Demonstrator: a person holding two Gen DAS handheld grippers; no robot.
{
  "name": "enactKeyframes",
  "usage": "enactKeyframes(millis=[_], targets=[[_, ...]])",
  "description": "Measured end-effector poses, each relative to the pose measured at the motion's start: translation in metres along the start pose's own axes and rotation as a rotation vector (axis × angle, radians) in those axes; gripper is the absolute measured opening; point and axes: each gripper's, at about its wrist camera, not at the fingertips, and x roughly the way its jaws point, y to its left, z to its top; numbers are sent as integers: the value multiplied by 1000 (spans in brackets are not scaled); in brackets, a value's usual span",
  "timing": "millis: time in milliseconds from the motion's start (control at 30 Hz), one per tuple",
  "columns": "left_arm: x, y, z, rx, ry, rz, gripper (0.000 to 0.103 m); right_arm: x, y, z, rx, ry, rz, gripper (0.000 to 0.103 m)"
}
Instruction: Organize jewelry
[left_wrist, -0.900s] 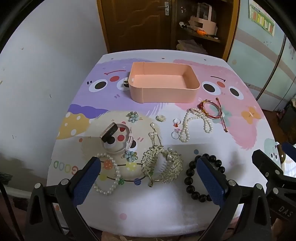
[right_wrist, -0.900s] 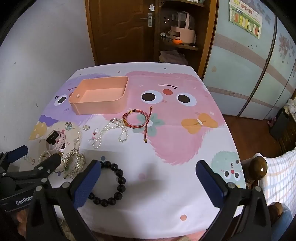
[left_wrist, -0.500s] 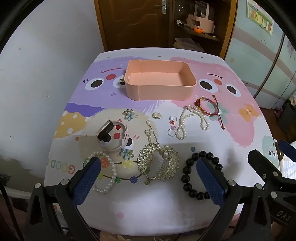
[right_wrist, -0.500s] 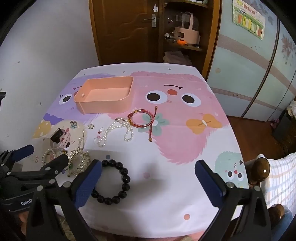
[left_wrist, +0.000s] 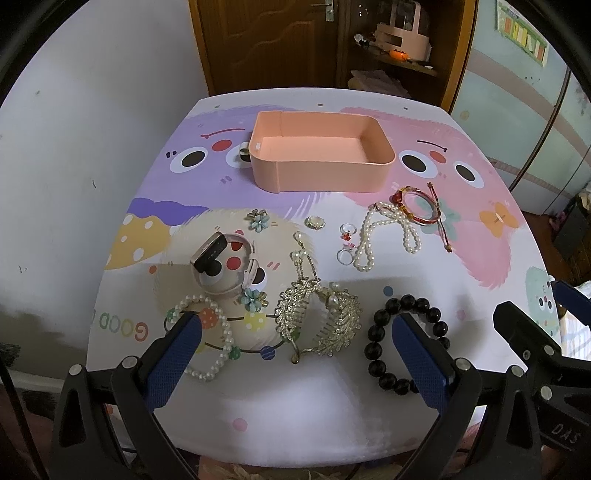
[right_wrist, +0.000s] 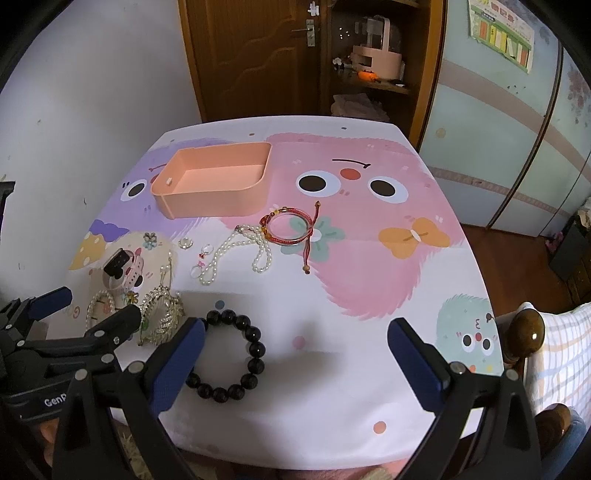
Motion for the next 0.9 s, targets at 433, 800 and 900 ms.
enactKeyframes(millis=[433,800,900], targets=[[3,1,1,-1,25,-6,102,3,0,-2,6,18,11,100],[5,2,-1,-3,36,-7,102,5,0,-2,5,30,18,100],[5,2,-1,-4,38,-7,102,6,0,-2,6,33,21,100]])
